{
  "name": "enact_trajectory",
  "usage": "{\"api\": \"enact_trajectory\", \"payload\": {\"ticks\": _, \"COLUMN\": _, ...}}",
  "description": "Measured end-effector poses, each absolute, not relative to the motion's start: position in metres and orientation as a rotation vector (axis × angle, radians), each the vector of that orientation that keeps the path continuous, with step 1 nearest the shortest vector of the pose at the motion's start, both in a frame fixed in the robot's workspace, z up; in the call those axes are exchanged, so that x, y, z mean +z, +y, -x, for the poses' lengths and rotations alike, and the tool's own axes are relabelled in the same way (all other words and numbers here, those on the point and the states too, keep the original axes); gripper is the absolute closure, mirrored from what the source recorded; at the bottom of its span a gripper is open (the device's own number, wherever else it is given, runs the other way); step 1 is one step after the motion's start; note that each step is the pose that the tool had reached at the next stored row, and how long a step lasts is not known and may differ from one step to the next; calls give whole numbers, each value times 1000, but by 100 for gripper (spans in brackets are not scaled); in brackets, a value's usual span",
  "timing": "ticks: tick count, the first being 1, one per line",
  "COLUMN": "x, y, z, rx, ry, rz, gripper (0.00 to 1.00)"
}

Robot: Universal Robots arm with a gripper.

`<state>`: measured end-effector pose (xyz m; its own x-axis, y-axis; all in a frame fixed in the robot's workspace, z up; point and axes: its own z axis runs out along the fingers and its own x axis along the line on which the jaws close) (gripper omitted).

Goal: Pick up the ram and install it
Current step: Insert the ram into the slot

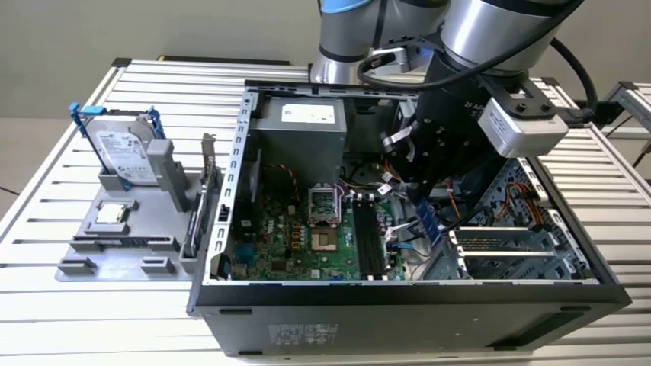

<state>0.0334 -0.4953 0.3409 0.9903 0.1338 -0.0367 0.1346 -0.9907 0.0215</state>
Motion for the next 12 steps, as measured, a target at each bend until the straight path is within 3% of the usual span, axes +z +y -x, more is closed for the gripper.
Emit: {"api": "enact_trajectory", "payload": {"ticks": 12, "x": 334, "y": -495, "z": -33, "rx": -55, "ry": 210, "rz": -3110, "gripper": 100}}
